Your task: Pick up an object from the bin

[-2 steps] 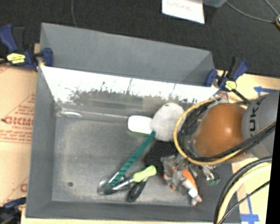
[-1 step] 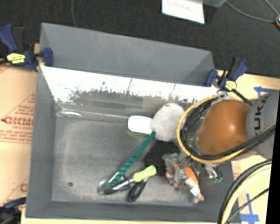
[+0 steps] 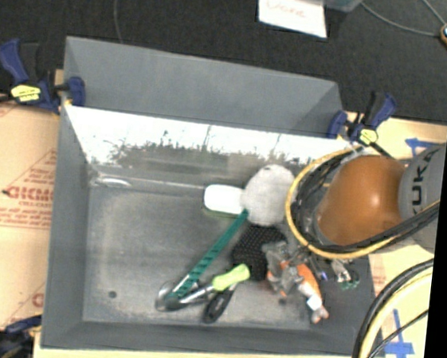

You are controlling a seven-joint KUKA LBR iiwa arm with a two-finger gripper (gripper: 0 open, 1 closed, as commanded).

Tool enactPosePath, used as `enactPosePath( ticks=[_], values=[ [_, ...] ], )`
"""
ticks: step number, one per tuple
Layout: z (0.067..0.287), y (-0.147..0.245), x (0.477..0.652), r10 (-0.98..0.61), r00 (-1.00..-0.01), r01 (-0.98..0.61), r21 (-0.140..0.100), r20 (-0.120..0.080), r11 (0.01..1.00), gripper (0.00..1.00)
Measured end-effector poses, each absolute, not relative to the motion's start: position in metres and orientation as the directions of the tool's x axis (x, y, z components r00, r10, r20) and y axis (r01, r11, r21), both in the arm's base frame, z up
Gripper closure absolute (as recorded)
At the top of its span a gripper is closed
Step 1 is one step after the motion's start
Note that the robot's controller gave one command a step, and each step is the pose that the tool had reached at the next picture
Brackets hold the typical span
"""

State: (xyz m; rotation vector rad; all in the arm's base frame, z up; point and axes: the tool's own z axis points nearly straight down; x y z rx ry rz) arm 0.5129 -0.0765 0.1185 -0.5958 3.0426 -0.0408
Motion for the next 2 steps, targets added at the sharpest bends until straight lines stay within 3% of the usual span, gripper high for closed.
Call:
enactPosePath(
  ticks=[2],
  values=[
    [0.164, -0.077, 0.513, -0.373, -0.927, -0.372, -0.034, -0.036, 0.928, 1.00]
  ],
)
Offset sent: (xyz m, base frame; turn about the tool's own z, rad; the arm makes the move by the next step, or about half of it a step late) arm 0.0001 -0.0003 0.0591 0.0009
